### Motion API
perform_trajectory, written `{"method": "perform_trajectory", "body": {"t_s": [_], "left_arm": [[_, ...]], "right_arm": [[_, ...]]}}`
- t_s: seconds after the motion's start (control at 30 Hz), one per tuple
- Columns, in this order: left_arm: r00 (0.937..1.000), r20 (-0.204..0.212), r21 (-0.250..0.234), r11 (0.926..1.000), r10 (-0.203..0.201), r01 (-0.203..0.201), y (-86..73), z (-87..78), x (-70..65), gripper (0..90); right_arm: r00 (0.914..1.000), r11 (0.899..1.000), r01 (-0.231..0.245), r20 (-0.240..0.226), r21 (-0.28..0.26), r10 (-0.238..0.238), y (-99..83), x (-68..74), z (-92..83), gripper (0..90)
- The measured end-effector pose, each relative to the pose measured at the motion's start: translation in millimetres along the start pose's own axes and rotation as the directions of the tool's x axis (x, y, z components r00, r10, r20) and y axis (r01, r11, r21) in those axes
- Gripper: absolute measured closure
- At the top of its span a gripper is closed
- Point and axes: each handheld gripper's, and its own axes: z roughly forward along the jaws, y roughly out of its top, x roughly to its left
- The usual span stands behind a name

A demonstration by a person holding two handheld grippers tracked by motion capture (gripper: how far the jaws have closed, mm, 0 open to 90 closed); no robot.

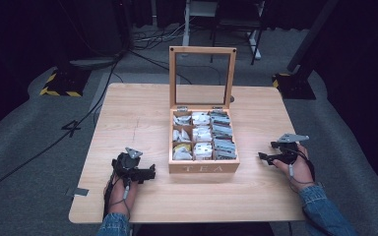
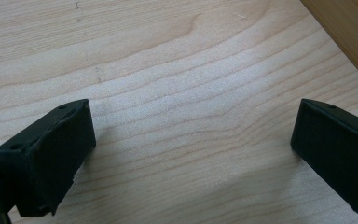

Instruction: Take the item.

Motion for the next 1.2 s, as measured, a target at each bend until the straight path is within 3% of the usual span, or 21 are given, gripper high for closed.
{"method": "perform_trajectory", "body": {"t_s": [0.23,0.37,0.6,0.7,0.73,0.83,0.87,0.93,1.03,1.07,1.2], "left_arm": [[1.0,0.0,0.0,1.0,0.0,0.0,-0.1,0.0,0.0,0.0],[1.0,0.0,0.0,1.0,0.0,0.0,-0.1,0.0,0.0,0.0],[1.0,0.0,-0.001,1.0,0.0,0.0,-0.1,0.0,0.0,0.0],[1.0,0.0,0.0,1.0,0.0,0.0,-0.1,0.0,0.0,0.0],[1.0,0.0,-0.001,1.0,-0.001,0.001,-0.1,0.1,0.0,0.0],[1.0,0.0,-0.001,1.0,0.0,0.0,-0.1,0.0,0.1,0.0],[1.0,0.0,-0.001,1.0,0.0,0.0,-0.1,0.1,0.1,0.0],[1.0,0.0,-0.001,1.0,0.0,0.0,0.0,0.2,0.1,0.0],[1.0,0.0,0.0,1.0,-0.001,0.001,0.1,0.2,0.0,0.0],[1.0,0.002,0.001,1.0,-0.002,0.002,0.4,0.5,0.0,0.0],[1.0,0.004,0.0,1.0,-0.001,0.001,1.1,1.2,0.2,0.0]], "right_arm": [[1.0,1.0,-0.002,0.0,0.001,0.002,0.1,-0.2,0.0,18.7],[0.999,1.0,-0.025,0.037,0.011,0.025,1.3,0.0,1.9,13.0],[0.9991,1.0,-0.025,0.035,0.011,0.025,1.3,0.1,1.9,13.9],[0.9992,1.0,-0.026,0.029,0.002,0.026,1.0,0.2,1.0,19.4],[0.9989,0.999,-0.034,0.033,-0.014,0.034,0.5,-0.6,-0.4,29.7],[0.9986,0.999,-0.042,0.032,-0.023,0.043,0.4,-1.7,-1.0,35.4],[0.9981,0.997,-0.061,0.005,-0.039,0.061,0.3,-2.3,-1.9,41.8],[0.9956,0.994,-0.089,-0.035,-0.07,0.087,1.0,-2.4,-3.4,42.7],[0.9944,0.99,-0.099,-0.047,-0.101,0.095,5.0,-1.6,-7.7,44.1],[0.9945,0.985,-0.098,-0.051,-0.139,0.092,10.4,-0.3,-13.2,44.3],[0.994,0.98,-0.099,-0.063,-0.171,0.09,17.7,3.4,-21.1,43.9]]}}
